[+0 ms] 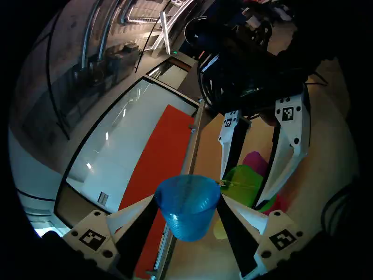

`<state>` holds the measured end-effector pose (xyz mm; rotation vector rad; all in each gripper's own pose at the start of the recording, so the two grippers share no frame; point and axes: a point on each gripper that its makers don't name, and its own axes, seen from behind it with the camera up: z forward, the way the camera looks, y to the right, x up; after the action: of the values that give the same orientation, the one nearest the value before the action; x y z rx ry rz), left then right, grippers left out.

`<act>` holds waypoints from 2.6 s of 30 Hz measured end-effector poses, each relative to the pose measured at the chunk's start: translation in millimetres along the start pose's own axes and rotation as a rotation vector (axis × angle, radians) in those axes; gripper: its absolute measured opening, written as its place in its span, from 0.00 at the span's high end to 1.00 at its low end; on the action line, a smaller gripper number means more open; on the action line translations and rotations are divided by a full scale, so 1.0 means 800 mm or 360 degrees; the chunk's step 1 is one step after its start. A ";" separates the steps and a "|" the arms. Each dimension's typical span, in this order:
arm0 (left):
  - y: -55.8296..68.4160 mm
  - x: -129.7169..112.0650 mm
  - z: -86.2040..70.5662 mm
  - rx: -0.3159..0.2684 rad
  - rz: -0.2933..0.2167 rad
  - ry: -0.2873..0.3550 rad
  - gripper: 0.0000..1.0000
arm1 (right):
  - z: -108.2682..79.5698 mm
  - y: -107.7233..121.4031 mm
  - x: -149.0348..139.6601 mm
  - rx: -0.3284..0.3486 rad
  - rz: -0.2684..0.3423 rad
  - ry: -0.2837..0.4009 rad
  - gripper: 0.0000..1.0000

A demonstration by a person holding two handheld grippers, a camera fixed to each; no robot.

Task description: Pour water

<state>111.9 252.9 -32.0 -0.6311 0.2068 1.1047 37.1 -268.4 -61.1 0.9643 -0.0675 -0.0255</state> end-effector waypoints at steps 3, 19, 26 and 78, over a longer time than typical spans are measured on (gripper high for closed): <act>0.000 0.001 -0.001 0.0000 0.0000 0.0003 0.15 | 0.000 0.000 0.000 0.0002 -0.0004 0.0004 0.06; -0.002 0.001 -0.006 0.0009 0.0064 -0.0015 0.15 | -0.003 -0.001 0.002 0.0001 -0.0009 0.0010 0.06; -0.002 0.001 -0.007 0.0013 0.0079 -0.0021 0.15 | -0.003 -0.001 0.003 0.0003 -0.0012 0.0012 0.06; -0.010 0.006 -0.007 0.0042 0.0326 -0.0052 0.15 | -0.003 0.001 0.004 -0.0008 -0.0026 0.0026 0.06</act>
<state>122.1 250.9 -35.7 -0.5772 0.2617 1.3065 40.5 -266.1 -62.0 0.9597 -0.0447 -0.0329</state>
